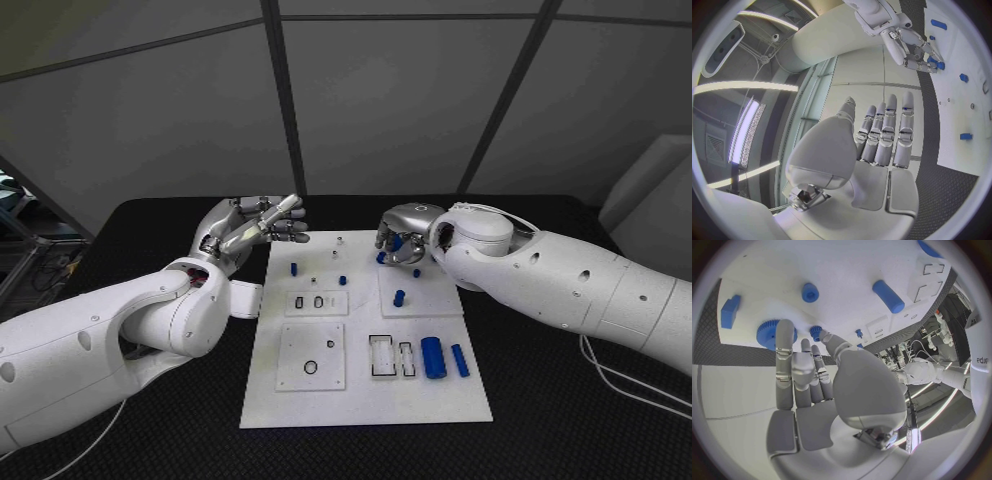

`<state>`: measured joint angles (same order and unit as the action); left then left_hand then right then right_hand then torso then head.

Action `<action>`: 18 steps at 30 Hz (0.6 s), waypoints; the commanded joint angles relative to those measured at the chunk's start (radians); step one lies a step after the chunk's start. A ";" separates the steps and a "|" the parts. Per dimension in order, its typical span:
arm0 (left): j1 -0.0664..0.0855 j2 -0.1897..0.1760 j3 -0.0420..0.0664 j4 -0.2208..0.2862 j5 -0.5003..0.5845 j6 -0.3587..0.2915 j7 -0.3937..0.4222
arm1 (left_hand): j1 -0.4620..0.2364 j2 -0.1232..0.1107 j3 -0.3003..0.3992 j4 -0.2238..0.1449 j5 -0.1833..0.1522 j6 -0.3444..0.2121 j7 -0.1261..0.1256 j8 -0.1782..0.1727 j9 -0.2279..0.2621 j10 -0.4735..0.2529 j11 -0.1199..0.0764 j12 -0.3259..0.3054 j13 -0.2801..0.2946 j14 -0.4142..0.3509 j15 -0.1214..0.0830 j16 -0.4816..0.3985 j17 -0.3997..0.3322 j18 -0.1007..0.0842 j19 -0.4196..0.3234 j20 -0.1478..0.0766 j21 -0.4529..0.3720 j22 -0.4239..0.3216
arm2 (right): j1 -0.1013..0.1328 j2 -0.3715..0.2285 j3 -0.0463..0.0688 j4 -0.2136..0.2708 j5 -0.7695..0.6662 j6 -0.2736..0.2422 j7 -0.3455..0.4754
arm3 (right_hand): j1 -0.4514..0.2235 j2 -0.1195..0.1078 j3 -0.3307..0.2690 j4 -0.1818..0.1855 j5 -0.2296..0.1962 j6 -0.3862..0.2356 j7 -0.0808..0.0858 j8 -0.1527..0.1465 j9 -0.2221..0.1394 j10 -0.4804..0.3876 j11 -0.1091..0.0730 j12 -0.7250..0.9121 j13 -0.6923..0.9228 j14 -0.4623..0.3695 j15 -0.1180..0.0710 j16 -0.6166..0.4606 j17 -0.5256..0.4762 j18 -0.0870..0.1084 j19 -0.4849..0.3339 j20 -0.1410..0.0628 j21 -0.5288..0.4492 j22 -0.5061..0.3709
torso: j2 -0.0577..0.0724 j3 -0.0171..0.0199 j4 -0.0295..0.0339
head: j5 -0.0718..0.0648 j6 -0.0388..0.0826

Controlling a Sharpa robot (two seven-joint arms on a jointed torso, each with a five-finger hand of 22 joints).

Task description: Assemble the parts on the task board

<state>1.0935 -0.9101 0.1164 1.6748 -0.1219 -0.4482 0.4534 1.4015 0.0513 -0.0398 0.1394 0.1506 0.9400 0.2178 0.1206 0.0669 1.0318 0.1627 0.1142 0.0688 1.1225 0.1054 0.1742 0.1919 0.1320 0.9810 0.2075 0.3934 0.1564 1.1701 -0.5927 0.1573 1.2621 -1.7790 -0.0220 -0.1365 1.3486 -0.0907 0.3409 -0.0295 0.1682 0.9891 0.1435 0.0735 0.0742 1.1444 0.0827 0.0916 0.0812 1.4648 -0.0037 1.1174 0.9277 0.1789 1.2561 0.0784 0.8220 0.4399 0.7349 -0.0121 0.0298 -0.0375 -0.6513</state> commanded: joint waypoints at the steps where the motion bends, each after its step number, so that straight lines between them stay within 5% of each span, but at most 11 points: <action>1: 0.002 -0.001 0.001 0.003 -0.007 0.015 0.002 | -0.006 0.000 0.003 0.001 0.000 0.004 0.006 -0.004 -0.001 0.006 0.003 -0.005 -0.002 -0.001 0.005 -0.005 0.002 0.050 0.006 0.003 0.000 -0.002 | 0.002 0.003 -0.001 -0.004 -0.010 0.021 -0.002 | 0.000 -0.002 0.009 0.004 0.006 0.011 0.000 0.005 0.002 0.007 -0.003 0.008 0.001 0.034 -0.003 0.013 0.015 -0.006 0.001 0.002 0.018 0.021 | 0.001 0.0000 0.0009 | 0.000 -0.001; 18: 0.003 -0.003 0.001 0.004 -0.007 0.016 0.002 | -0.007 0.001 0.004 0.002 0.000 0.004 0.006 -0.005 -0.001 0.006 0.004 -0.007 -0.002 -0.002 0.005 -0.006 0.002 0.050 0.006 0.004 -0.001 -0.003 | 0.003 0.024 -0.010 -0.029 -0.001 0.032 0.009 | 0.003 0.015 0.038 0.024 0.010 0.047 0.004 0.016 0.007 0.033 -0.003 0.013 0.002 0.036 -0.001 0.071 0.071 -0.017 0.011 0.004 0.104 0.120 | 0.003 -0.0002 -0.0003 | 0.003 -0.009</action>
<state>1.0949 -0.9125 0.1166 1.6764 -0.1223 -0.4456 0.4512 1.4016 0.0513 -0.0398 0.1394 0.1506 0.9400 0.2178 0.1208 0.0670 1.0318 0.1627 0.1142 0.0688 1.1225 0.1054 0.1742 0.1928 0.1319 0.9809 0.2075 0.3934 0.1550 1.1703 -0.5700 0.1481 1.2345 -1.7794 -0.0001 -0.1339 1.3532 -0.0861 0.3726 -0.0047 0.1718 1.0303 0.1481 0.0840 0.0796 1.1688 0.0802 0.1004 0.0824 1.4648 -0.0037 1.1819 0.9975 0.1789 1.2599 0.0822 0.9217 0.5555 0.7373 -0.0120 0.0298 -0.0346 -0.6600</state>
